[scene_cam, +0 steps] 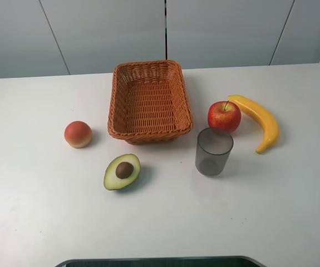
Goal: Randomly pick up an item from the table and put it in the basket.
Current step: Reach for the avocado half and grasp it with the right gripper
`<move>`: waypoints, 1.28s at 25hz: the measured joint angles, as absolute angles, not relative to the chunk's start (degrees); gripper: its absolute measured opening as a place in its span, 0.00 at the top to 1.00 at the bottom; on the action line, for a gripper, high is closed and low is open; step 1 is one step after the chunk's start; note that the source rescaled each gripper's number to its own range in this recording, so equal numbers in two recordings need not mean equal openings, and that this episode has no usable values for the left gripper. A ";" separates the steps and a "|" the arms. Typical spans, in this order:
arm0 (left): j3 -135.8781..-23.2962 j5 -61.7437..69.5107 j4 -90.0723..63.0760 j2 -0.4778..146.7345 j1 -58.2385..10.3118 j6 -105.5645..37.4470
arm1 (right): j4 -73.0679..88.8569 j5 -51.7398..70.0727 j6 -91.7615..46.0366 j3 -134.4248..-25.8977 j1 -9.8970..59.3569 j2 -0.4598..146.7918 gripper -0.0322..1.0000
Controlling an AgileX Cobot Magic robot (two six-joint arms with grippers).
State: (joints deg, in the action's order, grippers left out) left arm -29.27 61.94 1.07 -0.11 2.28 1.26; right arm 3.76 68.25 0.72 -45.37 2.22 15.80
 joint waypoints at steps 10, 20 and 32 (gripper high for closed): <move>-29.27 61.94 1.07 -0.11 2.28 1.26 | 7.25 68.44 0.72 -54.67 2.22 37.77 0.00; -29.27 61.94 1.07 -0.11 2.28 1.26 | 7.87 70.24 0.72 -54.84 11.12 42.19 0.00; -29.27 61.94 1.07 -0.11 2.28 1.26 | 3.57 63.57 2.36 -54.94 37.78 61.85 0.00</move>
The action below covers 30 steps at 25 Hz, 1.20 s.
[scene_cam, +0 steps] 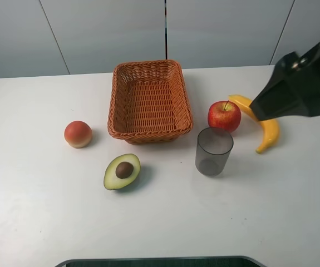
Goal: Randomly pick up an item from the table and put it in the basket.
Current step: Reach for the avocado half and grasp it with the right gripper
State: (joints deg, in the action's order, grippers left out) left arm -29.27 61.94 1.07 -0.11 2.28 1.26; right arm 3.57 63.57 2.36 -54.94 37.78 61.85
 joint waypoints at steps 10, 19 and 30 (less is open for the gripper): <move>-29.27 61.94 1.07 -0.11 2.28 0.94 | 4.06 60.22 1.07 -57.51 51.89 80.76 0.00; -29.27 61.94 1.07 -0.11 2.28 0.94 | 7.25 59.26 -4.99 -67.13 58.54 95.57 0.00; -29.27 61.94 1.07 -0.11 2.28 1.04 | 9.83 54.04 12.85 -75.75 58.73 110.42 0.00</move>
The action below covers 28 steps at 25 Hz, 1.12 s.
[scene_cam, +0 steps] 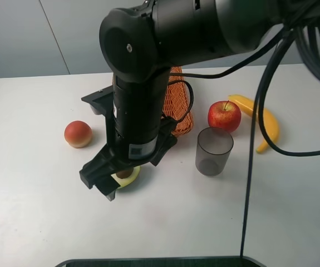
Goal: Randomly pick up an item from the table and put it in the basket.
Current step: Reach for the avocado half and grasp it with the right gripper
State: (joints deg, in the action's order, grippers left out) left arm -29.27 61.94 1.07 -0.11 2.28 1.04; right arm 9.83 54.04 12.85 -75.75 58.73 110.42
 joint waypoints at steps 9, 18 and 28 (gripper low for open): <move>-29.27 61.94 1.07 -0.11 2.28 1.04 | 2.11 45.58 44.54 -76.18 58.78 113.82 0.00; -29.27 61.94 1.07 -0.11 2.28 1.04 | -10.32 44.57 70.38 -77.87 60.44 117.99 0.00; -29.27 61.94 1.07 -0.11 2.28 1.04 | -14.40 44.35 79.70 -81.40 62.00 123.18 0.00</move>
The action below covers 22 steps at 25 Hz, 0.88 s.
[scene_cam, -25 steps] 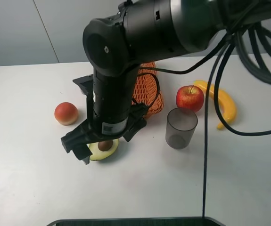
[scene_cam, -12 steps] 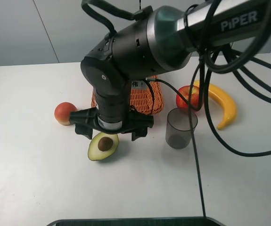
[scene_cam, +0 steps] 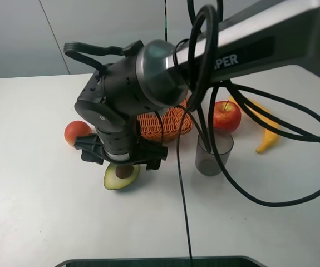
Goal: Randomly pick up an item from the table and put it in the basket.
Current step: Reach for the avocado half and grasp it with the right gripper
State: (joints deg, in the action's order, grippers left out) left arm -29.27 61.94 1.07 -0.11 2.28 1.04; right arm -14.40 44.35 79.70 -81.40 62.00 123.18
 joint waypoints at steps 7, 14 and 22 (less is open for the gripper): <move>-29.27 61.94 1.07 -0.11 2.28 1.04 | -18.41 43.09 84.18 -81.40 62.00 124.22 0.00; -29.27 61.94 1.07 -0.11 2.28 1.04 | -20.00 41.19 84.80 -81.50 62.20 125.75 0.00; -29.27 61.94 1.07 -0.11 2.28 1.04 | -18.49 40.43 84.80 -81.50 62.20 127.31 0.00</move>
State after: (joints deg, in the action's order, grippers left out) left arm -29.27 61.94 1.07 -0.11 2.28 1.04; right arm -18.49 40.43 84.80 -81.50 62.20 127.31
